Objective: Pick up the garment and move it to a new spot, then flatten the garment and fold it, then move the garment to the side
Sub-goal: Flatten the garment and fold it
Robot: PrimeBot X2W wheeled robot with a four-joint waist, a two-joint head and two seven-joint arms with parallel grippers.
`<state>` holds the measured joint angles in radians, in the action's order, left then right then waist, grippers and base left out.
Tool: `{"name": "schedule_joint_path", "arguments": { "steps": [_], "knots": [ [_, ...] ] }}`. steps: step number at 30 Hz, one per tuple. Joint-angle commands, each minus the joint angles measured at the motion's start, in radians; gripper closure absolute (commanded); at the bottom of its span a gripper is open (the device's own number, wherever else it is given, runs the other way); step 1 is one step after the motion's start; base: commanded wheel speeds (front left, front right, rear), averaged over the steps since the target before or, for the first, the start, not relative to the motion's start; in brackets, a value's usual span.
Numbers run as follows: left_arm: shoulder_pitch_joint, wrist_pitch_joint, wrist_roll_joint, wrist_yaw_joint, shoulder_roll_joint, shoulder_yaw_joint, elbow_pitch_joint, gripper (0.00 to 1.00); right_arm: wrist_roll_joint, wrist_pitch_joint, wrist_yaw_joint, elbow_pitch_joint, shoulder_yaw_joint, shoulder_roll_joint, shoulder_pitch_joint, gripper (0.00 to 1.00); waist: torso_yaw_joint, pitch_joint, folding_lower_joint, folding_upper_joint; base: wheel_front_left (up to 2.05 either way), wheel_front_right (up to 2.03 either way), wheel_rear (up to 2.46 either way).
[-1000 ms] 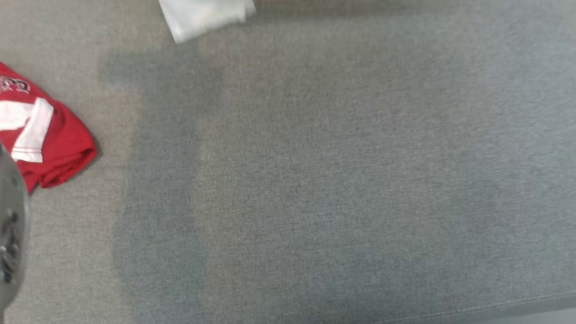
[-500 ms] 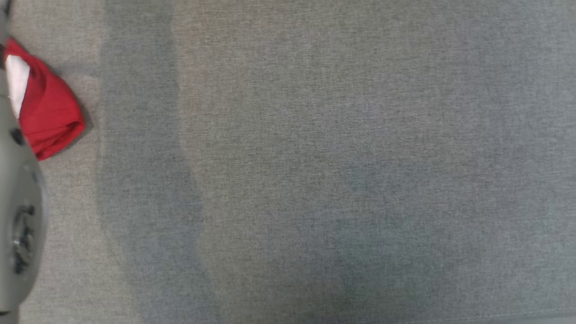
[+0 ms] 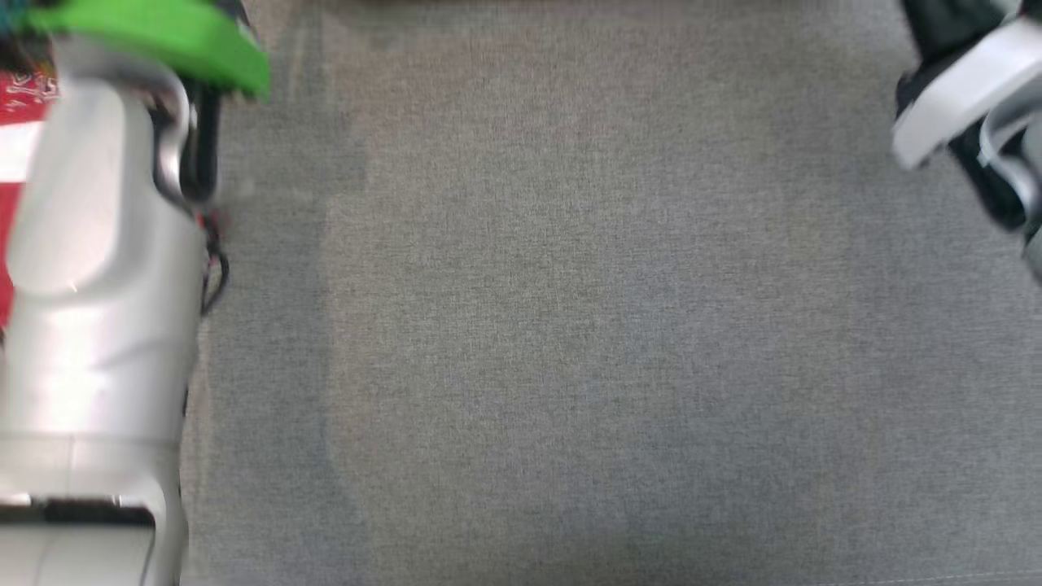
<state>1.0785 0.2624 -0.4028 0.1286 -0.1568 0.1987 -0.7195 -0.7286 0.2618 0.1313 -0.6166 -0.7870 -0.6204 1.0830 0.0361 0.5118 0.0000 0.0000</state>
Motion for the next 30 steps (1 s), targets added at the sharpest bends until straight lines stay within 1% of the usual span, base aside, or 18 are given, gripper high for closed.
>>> {"name": "schedule_joint_path", "arguments": {
  "steps": [1,5,8,11,14,18,22,26,30],
  "knots": [
    [-0.065,0.003,-0.008,0.002,-0.023,0.007,0.015,1.00,-0.015,0.004,-0.001,0.009,-0.023,-0.012,-0.040,1.00,0.005,-0.091,0.0000,0.0000,0.00,0.00,0.00],
    [-0.245,0.003,-0.030,0.002,-0.062,0.059,0.049,1.00,-0.067,0.004,-0.001,0.015,-0.116,-0.038,-0.129,1.00,0.007,-0.172,0.0000,0.0000,0.00,0.00,0.00],
    [-0.377,0.003,-0.055,0.002,-0.113,0.113,0.078,1.00,-0.107,0.004,-0.001,0.008,-0.196,-0.066,-0.180,1.00,0.012,-0.230,0.0000,0.0000,0.00,0.00,0.00],
    [-0.481,0.000,-0.085,0.002,-0.155,0.169,0.098,1.00,-0.145,0.004,-0.001,0.005,-0.254,-0.094,-0.211,1.00,0.021,-0.277,0.0000,0.0000,0.00,0.00,0.00],
    [-0.570,-0.040,-0.115,0.002,-0.214,0.258,0.147,1.00,-0.179,0.004,-0.001,0.011,-0.314,-0.127,-0.235,1.00,0.029,-0.320,0.0000,0.0000,0.00,0.00,0.00],
    [-0.665,-0.095,-0.158,0.002,-0.278,0.334,0.244,1.00,-0.223,0.004,-0.001,0.027,-0.375,-0.174,-0.265,1.00,0.041,-0.369,0.0000,0.0000,0.00,0.00,0.00],
    [-0.743,-0.163,-0.205,0.002,-0.339,0.369,0.354,1.00,-0.273,-0.014,-0.001,0.069,-0.430,-0.222,-0.292,1.00,0.048,-0.406,0.0000,0.0000,0.00,0.00,0.00],
    [-0.821,-0.234,-0.242,0.002,-0.402,0.388,0.470,1.00,-0.319,-0.034,-0.001,0.127,-0.462,-0.272,-0.332,1.00,0.047,-0.439,0.0000,0.0000,0.00,0.00,0.00],
    [-0.888,-0.292,-0.261,-0.020,-0.447,0.395,0.584,1.00,-0.357,-0.064,-0.001,0.194,-0.479,-0.316,-0.380,1.00,0.045,-0.465,0.0000,0.0000,0.00,0.00,0.00]
  ]
}}
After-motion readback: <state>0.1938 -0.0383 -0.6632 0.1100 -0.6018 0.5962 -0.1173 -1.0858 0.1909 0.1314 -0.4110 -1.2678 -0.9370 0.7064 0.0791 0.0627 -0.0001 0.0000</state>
